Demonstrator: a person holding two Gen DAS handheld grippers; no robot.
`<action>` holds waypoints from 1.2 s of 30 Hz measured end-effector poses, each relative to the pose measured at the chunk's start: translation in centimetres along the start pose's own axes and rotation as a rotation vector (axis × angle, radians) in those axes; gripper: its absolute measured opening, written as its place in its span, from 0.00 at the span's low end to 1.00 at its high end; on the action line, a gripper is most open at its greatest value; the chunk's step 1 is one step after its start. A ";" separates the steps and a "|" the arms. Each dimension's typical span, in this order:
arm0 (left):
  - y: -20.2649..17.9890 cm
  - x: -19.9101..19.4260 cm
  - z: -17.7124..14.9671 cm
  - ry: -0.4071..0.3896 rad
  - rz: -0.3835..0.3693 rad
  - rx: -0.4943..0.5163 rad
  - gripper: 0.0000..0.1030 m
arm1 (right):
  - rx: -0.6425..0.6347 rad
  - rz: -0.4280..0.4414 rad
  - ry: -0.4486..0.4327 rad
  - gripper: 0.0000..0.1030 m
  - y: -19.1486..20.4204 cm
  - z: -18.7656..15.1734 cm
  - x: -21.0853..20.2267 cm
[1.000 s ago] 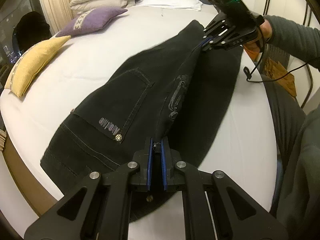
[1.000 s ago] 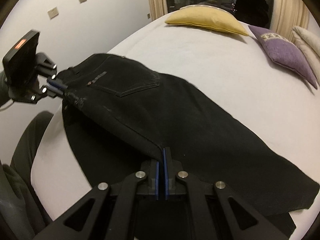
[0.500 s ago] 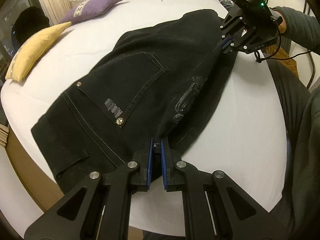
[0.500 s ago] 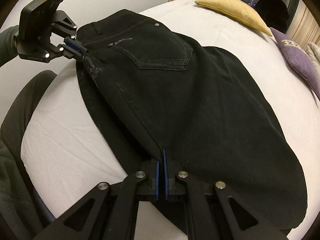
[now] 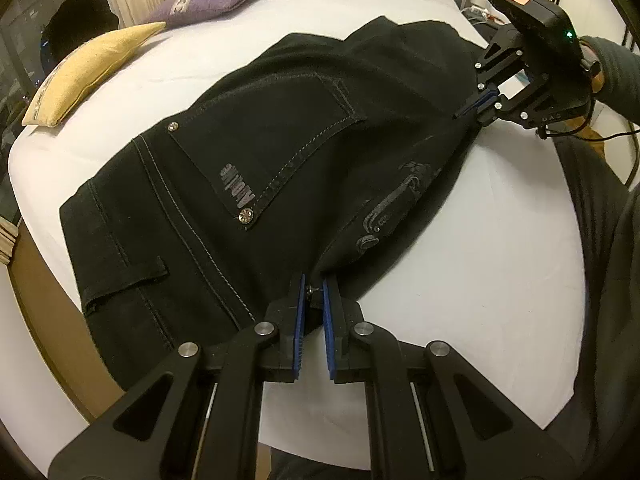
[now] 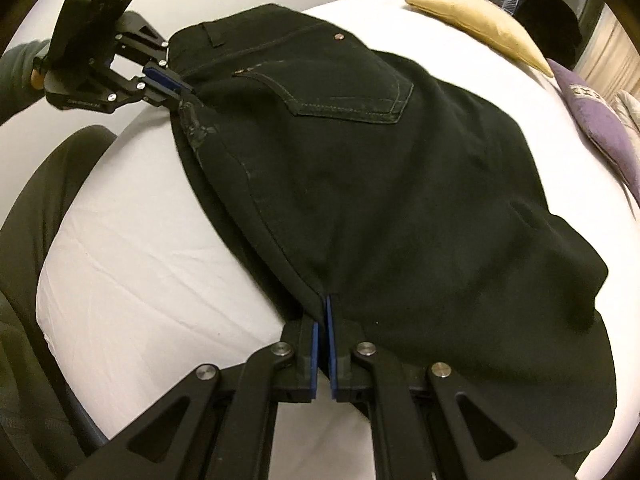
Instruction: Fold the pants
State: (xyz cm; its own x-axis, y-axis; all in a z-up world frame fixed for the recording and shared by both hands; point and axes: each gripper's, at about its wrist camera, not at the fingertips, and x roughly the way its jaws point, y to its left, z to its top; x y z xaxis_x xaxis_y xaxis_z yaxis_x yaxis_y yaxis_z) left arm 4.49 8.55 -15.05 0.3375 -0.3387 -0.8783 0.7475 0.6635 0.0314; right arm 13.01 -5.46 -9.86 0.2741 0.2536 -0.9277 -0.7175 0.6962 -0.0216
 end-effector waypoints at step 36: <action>10.3 5.8 9.4 -0.055 0.037 -0.477 0.19 | 0.750 0.455 -0.361 0.44 -17.7 8.7 2.5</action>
State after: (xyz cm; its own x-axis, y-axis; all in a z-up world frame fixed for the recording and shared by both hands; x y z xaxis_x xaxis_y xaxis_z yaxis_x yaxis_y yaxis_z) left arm 19.49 7.15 -15.32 0.3983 -0.3347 -0.8540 0.3925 0.9037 -0.1711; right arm 31.99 -11.27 -8.55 0.3410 0.7116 -0.6143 -0.2403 0.6978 0.6748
